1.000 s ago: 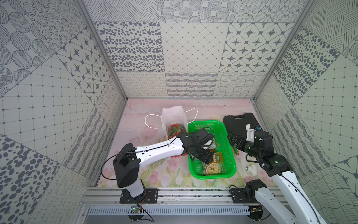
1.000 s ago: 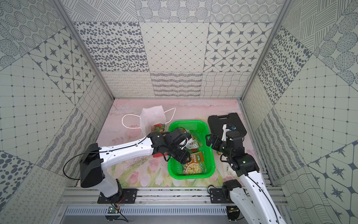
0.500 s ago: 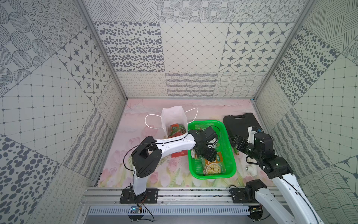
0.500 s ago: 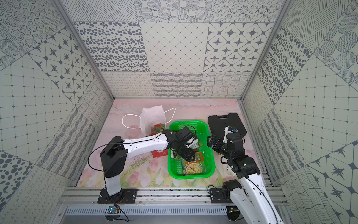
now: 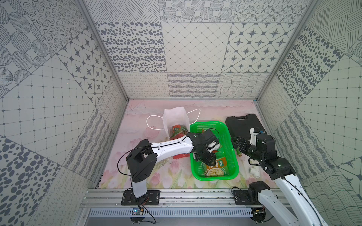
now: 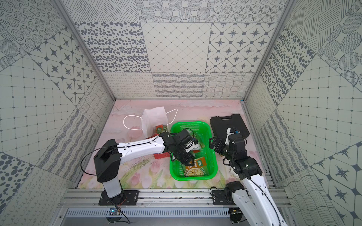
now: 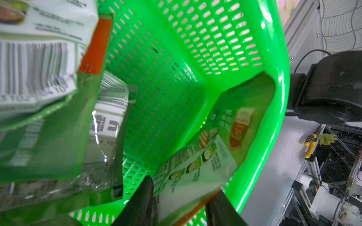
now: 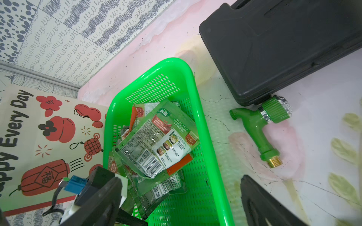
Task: Place the condiment packets inside the bag
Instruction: Pick up the condiment packet from the storage box.
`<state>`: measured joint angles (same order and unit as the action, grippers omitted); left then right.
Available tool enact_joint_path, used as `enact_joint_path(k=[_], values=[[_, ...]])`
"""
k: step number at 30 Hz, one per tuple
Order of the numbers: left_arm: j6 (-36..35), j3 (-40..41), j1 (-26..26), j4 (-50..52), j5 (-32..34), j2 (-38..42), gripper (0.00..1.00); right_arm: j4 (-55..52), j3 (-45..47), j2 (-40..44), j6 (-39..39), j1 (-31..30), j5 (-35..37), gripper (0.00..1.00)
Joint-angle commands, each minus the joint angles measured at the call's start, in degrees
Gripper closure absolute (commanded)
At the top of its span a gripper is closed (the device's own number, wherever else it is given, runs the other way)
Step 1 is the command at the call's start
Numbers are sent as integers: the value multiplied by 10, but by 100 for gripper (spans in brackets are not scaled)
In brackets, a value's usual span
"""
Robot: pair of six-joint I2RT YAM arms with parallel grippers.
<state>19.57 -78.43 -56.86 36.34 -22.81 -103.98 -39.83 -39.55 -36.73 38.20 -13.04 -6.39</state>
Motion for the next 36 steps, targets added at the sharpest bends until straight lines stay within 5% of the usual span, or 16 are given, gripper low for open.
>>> enact_joint_path(k=[1, 8, 29, 36], values=[[10, 29, -9, -4, -47, 27, 59, 25, 14, 1, 3, 2, -9, 3], [18, 30, -12, 2, -33, 42, 100, 31, 24, 0, 10, 2, -22, 3], [11, -78, -19, 121, 119, 304, 100, 126, 73, -36, -20, -5, -80, 3], [3, -120, -19, 143, 250, 368, 100, 155, 83, -51, -22, -47, -46, 3]])
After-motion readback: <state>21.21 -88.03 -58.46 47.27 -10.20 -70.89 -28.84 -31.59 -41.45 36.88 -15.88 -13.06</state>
